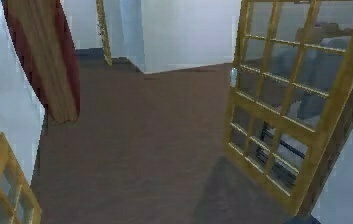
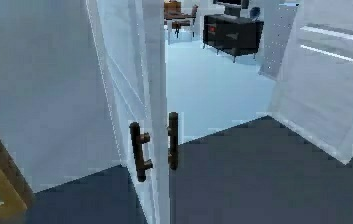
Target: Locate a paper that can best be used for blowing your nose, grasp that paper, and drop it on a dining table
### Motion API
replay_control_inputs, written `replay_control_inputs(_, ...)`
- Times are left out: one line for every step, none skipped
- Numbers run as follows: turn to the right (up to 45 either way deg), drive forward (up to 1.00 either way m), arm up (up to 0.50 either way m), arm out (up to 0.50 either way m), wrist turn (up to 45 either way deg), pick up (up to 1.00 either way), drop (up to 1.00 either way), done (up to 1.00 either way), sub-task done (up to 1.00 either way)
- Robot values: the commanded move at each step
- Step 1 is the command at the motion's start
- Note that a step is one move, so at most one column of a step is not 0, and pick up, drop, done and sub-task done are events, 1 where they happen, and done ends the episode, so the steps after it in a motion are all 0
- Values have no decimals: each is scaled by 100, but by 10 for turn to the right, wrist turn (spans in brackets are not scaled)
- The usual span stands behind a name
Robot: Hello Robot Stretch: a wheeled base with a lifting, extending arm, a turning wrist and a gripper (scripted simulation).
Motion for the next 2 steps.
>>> replay_control_inputs(0,100,0,0,0,0,0,0,0)
replay_control_inputs(30,0,0,0,0,0,0,0,0)
